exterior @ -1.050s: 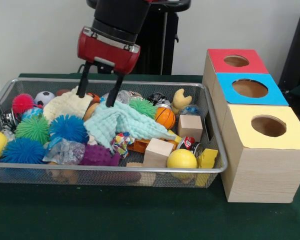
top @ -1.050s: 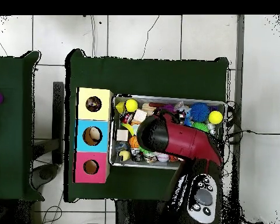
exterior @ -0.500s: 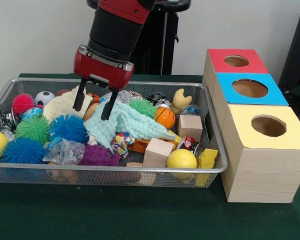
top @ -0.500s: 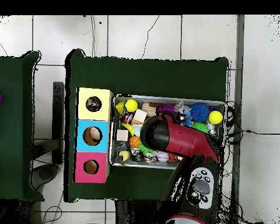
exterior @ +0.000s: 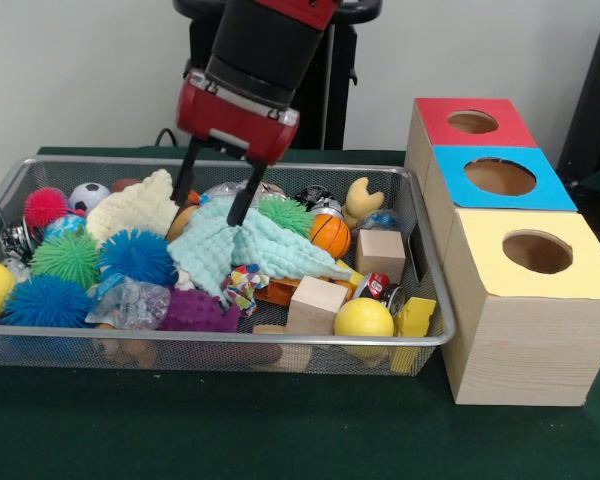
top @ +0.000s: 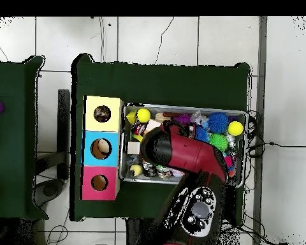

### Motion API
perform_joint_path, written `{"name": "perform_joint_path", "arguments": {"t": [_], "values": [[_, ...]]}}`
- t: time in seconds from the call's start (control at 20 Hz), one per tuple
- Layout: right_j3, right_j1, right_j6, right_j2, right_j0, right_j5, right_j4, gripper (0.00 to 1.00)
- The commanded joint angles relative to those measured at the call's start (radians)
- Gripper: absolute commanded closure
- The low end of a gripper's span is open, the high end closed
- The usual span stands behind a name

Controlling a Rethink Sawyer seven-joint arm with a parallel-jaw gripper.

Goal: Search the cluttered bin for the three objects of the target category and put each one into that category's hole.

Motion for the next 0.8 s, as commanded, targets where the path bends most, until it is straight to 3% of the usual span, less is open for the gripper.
{"name": "perform_joint_path", "arguments": {"t": [0.05, 0.8], "values": [[0.006, -0.037, 0.295, -0.049, 0.074, 0.176, 0.085, 0.00], [-0.064, 0.124, 0.270, -0.035, 0.053, 0.016, 0.168, 0.00]]}}
